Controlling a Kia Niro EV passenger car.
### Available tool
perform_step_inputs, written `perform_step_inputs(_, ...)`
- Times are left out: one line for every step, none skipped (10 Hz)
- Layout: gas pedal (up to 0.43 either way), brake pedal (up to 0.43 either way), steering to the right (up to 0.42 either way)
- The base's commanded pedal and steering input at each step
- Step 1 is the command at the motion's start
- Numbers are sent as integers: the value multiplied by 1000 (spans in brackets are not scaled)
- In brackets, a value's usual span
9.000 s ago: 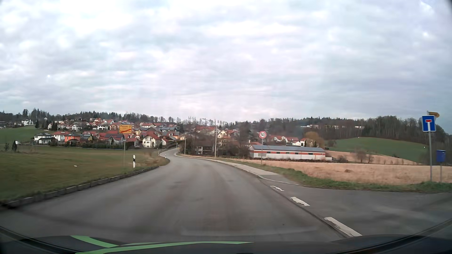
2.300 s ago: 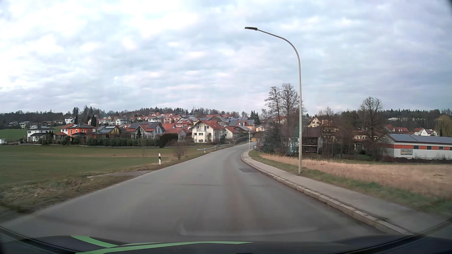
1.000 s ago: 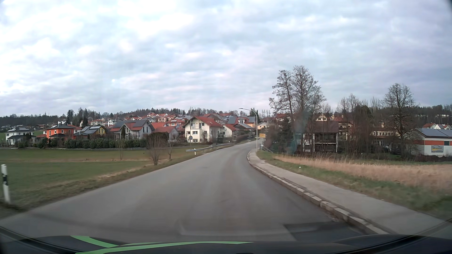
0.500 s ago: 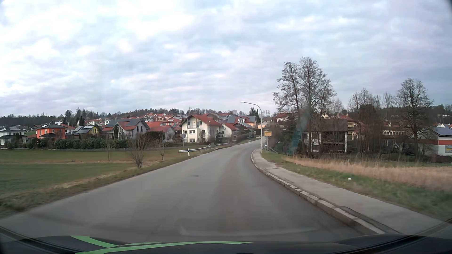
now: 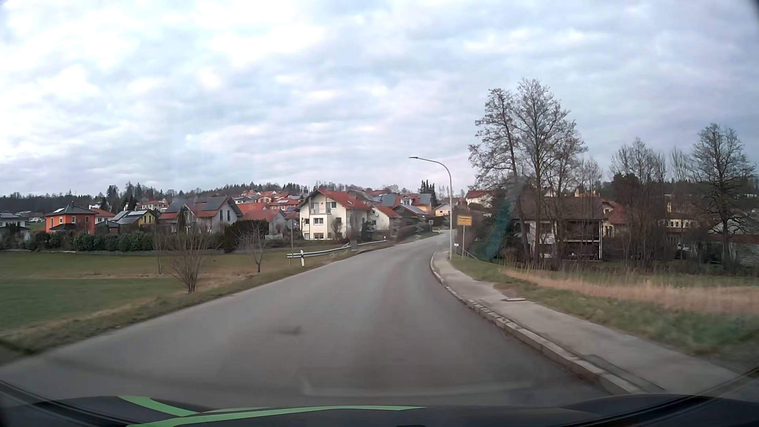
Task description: Follow the waypoints while adhering to traffic rules and regulations
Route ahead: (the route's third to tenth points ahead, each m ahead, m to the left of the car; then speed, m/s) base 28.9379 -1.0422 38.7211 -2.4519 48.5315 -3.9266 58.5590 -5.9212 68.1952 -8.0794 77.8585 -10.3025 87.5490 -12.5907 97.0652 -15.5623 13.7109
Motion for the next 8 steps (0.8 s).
perform_step_inputs(28, 0, 1)
perform_step_inputs(28, 0, 4)
perform_step_inputs(28, 0, 5)
perform_step_inputs(28, 0, 7)
perform_step_inputs(28, 0, 9)
perform_step_inputs(28, 0, 13)
perform_step_inputs(28, 0, 15)
perform_step_inputs(28, 0, 18)
